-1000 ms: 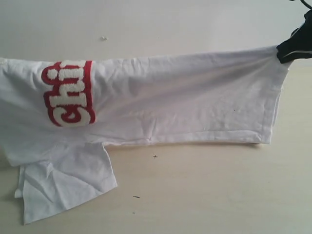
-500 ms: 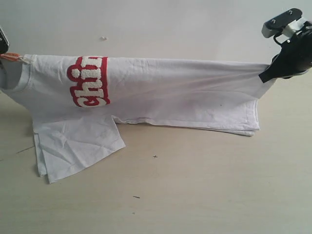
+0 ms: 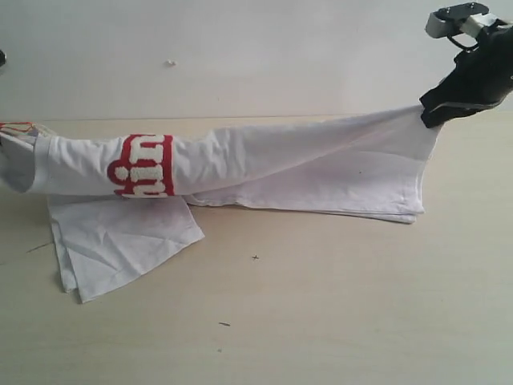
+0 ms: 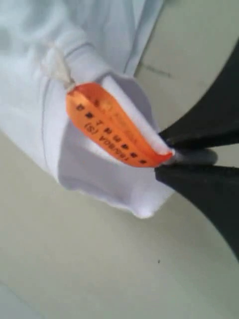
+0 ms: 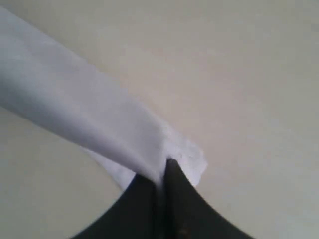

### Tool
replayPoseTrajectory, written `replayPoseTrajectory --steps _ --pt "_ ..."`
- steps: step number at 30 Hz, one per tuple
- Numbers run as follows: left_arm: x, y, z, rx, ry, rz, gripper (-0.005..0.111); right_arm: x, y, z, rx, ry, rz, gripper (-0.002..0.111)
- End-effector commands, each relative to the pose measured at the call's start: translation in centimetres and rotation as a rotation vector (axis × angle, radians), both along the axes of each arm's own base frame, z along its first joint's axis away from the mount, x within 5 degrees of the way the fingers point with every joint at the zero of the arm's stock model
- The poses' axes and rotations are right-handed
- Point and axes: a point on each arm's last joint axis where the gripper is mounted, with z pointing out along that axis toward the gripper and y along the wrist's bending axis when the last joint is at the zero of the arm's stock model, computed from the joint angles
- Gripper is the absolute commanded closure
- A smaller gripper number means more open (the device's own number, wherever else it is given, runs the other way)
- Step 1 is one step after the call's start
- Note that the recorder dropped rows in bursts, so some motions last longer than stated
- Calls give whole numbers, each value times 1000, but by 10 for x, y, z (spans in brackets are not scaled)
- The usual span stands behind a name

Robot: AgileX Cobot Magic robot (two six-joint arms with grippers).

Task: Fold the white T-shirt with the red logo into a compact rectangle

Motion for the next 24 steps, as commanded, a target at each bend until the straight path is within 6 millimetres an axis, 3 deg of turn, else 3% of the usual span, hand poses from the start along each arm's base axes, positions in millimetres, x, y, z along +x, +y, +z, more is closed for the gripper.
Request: replayPoseTrajectory --steps 1,3,7,9,10,16,17,21,24 --pt "-18 -14 37 -203 25 45 107 -19 5 30 47 43 7 108" --pt "-37 -20 58 -260 48 43 107 -34 9 46 64 44 -16 108" --pt "-85 -11 89 -170 169 149 107 -77 19 73 74 -8 -66 108" --pt "-107 -10 111 -172 106 193 107 -103 27 88 109 -41 -75 108" --pt "-127 -13 123 -216 58 218 107 -122 34 98 144 -61 -87 108" --pt "-198 -26 123 -293 3 244 107 -195 53 126 203 -131 -131 108" --pt "-211 -26 132 -305 -45 253 107 -204 56 134 209 -174 -132 108" --pt "-228 -21 169 -298 -205 282 107 -200 56 135 230 -192 -142 108" --pt "-214 -13 165 -227 -183 347 107 -188 52 127 223 -172 -160 108"
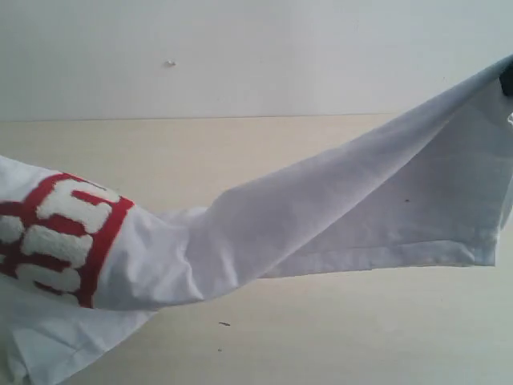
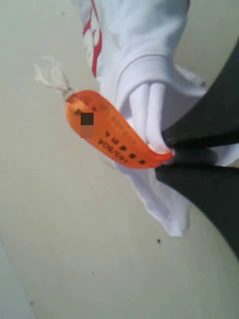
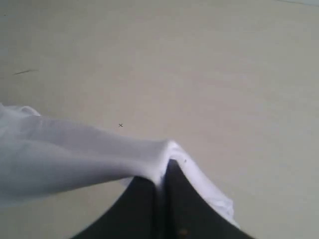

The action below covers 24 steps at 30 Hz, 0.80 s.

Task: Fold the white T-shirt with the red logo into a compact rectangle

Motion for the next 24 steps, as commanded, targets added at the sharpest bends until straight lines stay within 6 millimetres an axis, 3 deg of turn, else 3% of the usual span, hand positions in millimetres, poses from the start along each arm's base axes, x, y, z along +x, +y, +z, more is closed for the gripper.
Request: replayPoseTrajectory --steps 1,3,10,12,19,24 --pt "25 10 -10 76 63 82 107 22 -7 -13 13 29 -38 108" --pt "54 10 -33 87 182 70 107 42 -11 -36 36 139 -29 108" --pt "108 13 -85 215 396 -127 107 100 -25 -103 61 396 -4 108" --pt "128 15 -100 275 377 -194 107 121 -32 -120 39 422 -6 108" --pt "204 19 -127 439 -34 -230 107 188 -53 -155 -167 176 110 108" --pt "245 17 -153 456 -244 -213 107 221 -67 -169 -256 -54 -23 108"
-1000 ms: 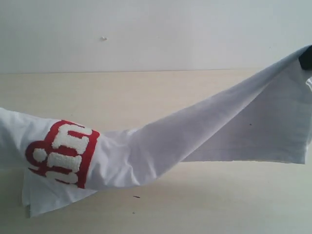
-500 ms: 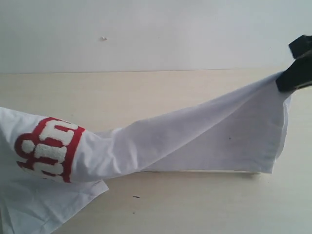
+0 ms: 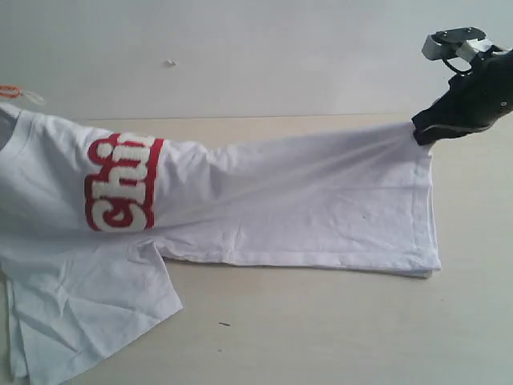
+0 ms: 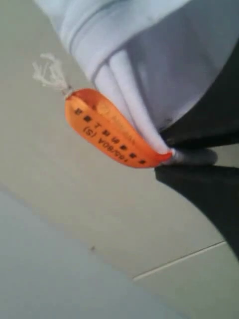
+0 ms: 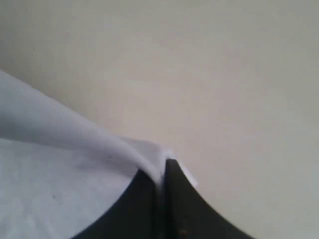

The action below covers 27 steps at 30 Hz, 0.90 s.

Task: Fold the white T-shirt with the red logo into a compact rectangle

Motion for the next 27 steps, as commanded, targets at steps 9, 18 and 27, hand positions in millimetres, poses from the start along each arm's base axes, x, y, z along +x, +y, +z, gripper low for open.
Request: replayPoseTrajectory --steps 9,18,27 --pt "69 11 -74 0 -335 -26 107 57 -24 -41 -131 -251 -87 108" --pt "76 11 -88 -9 -369 -28 80 78 -25 -29 63 -236 -249 77" --pt "73 11 -92 -13 -316 -19 72 91 -23 14 302 -176 -444 64"
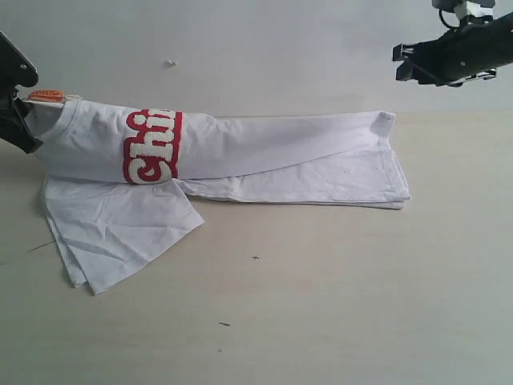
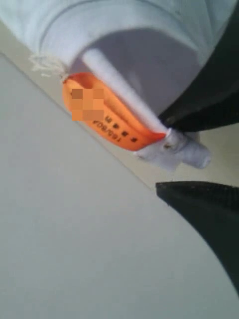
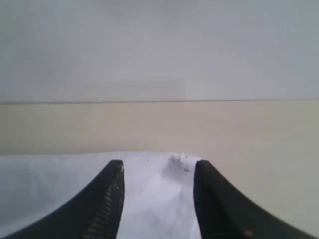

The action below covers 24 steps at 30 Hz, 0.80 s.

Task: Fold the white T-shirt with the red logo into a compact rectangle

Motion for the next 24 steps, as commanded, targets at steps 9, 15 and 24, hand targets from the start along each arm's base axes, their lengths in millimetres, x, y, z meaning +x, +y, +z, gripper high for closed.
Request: replayPoseTrajectory --steps 9,15,24 --pt "-2 2 1 -68 13 45 72 -10 27 -25 80 290 293 108" --pt "-6 2 14 -172 3 104 72 -7 48 -85 -2 454 337 108" --pt "0 4 33 -408 65 268 67 -13 47 -134 -224 661 251 108"
